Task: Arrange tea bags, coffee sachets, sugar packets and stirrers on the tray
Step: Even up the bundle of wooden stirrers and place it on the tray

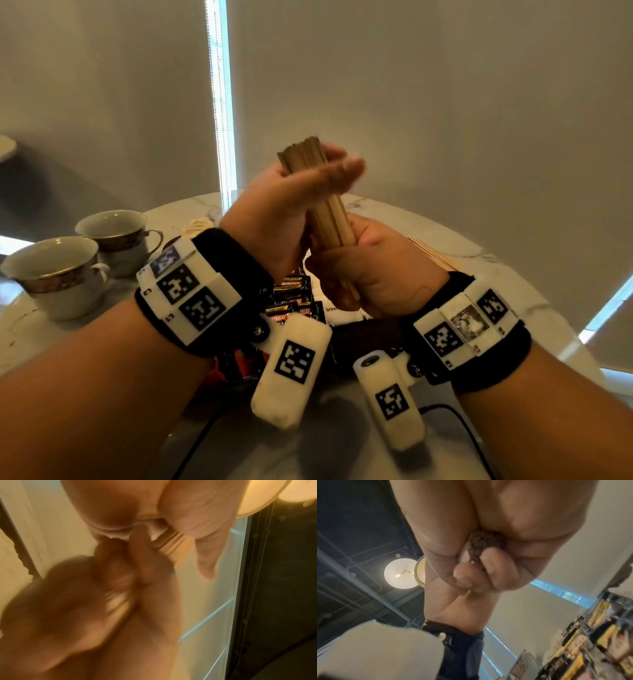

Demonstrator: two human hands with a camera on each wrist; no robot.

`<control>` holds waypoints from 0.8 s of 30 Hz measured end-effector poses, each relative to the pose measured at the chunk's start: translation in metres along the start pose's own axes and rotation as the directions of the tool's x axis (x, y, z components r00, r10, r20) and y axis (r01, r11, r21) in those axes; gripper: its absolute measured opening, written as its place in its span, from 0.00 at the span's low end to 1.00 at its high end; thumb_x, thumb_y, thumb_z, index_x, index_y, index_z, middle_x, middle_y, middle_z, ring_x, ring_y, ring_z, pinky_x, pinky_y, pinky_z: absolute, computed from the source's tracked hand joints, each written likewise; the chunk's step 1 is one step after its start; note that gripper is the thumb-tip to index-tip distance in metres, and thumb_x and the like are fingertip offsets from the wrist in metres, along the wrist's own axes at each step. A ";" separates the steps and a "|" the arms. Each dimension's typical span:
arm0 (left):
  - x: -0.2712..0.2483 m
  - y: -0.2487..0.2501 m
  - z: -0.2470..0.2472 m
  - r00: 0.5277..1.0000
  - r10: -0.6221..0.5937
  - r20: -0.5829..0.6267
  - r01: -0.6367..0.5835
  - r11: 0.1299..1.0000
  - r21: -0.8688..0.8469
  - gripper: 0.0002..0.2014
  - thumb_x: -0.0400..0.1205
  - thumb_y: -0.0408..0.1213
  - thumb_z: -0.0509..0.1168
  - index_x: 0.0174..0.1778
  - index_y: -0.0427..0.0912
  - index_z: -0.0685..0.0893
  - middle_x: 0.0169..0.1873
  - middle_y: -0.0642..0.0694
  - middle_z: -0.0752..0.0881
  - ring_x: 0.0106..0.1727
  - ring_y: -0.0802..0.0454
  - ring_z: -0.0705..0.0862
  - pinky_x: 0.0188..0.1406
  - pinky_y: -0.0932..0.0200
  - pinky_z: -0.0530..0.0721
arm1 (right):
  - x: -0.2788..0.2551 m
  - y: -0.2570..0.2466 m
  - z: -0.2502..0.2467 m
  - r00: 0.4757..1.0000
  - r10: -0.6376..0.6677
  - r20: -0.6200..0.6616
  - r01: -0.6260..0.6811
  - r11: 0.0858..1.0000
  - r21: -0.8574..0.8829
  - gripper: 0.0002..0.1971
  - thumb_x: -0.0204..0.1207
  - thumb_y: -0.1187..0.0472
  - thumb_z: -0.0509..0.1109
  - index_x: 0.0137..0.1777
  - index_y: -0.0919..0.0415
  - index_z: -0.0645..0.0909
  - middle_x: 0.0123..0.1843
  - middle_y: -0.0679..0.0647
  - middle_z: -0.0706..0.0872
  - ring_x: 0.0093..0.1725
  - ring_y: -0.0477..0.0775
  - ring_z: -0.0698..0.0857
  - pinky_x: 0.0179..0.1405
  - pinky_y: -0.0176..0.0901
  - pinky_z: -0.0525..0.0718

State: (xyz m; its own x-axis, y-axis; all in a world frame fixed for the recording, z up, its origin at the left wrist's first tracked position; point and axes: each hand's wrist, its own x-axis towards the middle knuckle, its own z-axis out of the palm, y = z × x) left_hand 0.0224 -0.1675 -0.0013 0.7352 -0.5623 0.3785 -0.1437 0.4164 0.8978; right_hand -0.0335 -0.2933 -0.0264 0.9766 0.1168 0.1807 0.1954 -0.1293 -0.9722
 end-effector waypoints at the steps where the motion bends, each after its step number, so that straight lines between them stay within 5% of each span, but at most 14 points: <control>1: 0.002 0.002 -0.003 0.999 0.013 -0.050 -0.017 0.996 -0.082 0.19 0.70 0.43 0.78 0.54 0.48 0.82 0.53 0.41 0.89 0.52 0.46 0.90 0.50 0.49 0.86 | -0.001 0.001 0.002 1.000 0.022 0.009 -0.023 0.999 0.039 0.09 0.72 0.72 0.71 0.41 0.56 0.80 0.27 0.58 0.77 0.19 0.54 0.73 0.19 0.40 0.70; 4: 0.002 0.009 -0.004 0.993 0.042 -0.110 -0.065 0.975 -0.211 0.06 0.84 0.41 0.69 0.51 0.45 0.79 0.37 0.47 0.87 0.36 0.52 0.87 0.37 0.53 0.87 | -0.005 0.006 0.009 0.998 0.061 0.035 -0.064 0.992 0.108 0.07 0.75 0.75 0.69 0.44 0.63 0.78 0.26 0.60 0.76 0.19 0.54 0.73 0.19 0.39 0.69; 7: 0.002 0.009 -0.004 0.988 0.048 -0.149 -0.076 0.979 -0.190 0.11 0.88 0.44 0.64 0.42 0.45 0.76 0.29 0.50 0.77 0.26 0.55 0.76 0.28 0.56 0.80 | -0.004 0.010 0.019 0.996 0.085 0.040 -0.091 0.978 0.189 0.09 0.67 0.73 0.70 0.37 0.57 0.83 0.27 0.58 0.78 0.24 0.57 0.74 0.26 0.45 0.70; 10: 0.004 0.008 -0.004 0.985 0.033 -0.171 -0.072 0.971 -0.228 0.13 0.87 0.49 0.64 0.42 0.45 0.74 0.28 0.51 0.75 0.25 0.56 0.73 0.27 0.58 0.78 | -0.003 0.006 0.019 0.996 0.063 0.059 -0.072 0.982 0.177 0.07 0.64 0.70 0.74 0.39 0.59 0.83 0.31 0.59 0.81 0.30 0.58 0.79 0.32 0.49 0.77; 13: 0.005 0.005 -0.006 0.981 -0.004 -0.194 -0.055 0.953 -0.297 0.13 0.87 0.48 0.66 0.43 0.45 0.74 0.27 0.51 0.74 0.24 0.57 0.73 0.26 0.58 0.78 | -0.003 0.002 0.014 0.990 0.090 0.111 -0.114 0.967 0.228 0.18 0.60 0.59 0.79 0.47 0.65 0.80 0.35 0.59 0.85 0.33 0.56 0.86 0.35 0.47 0.86; 16: 0.005 0.001 -0.006 0.976 -0.024 -0.215 -0.046 0.948 -0.316 0.12 0.88 0.45 0.64 0.42 0.44 0.73 0.26 0.50 0.74 0.24 0.57 0.73 0.25 0.58 0.79 | -0.002 0.005 0.020 0.990 0.118 0.073 -0.134 0.950 0.283 0.14 0.64 0.61 0.78 0.47 0.65 0.82 0.34 0.60 0.85 0.32 0.59 0.82 0.37 0.50 0.78; 21: 0.008 -0.005 -0.005 0.964 -0.093 -0.249 -0.010 0.923 -0.384 0.12 0.89 0.45 0.64 0.43 0.45 0.74 0.26 0.50 0.75 0.25 0.56 0.75 0.27 0.56 0.81 | -0.001 0.001 0.019 0.980 0.197 0.021 -0.197 0.957 0.213 0.06 0.67 0.69 0.71 0.42 0.63 0.78 0.30 0.58 0.78 0.26 0.57 0.74 0.29 0.46 0.72; 24: 0.008 -0.010 -0.005 0.961 -0.070 -0.269 -0.008 0.960 -0.278 0.13 0.87 0.49 0.64 0.44 0.43 0.77 0.32 0.48 0.82 0.34 0.52 0.84 0.36 0.53 0.88 | -0.002 -0.009 0.006 0.970 0.242 0.033 -0.244 0.966 0.090 0.08 0.69 0.69 0.69 0.46 0.64 0.75 0.29 0.58 0.76 0.19 0.52 0.72 0.17 0.37 0.72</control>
State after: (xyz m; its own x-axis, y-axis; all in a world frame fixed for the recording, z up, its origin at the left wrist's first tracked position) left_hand 0.0332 -0.1721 -0.0082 0.8944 -0.3770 0.2406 0.0401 0.6035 0.7964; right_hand -0.0381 -0.2862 -0.0187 0.9913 0.1149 -0.0646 -0.0574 -0.0645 -0.9963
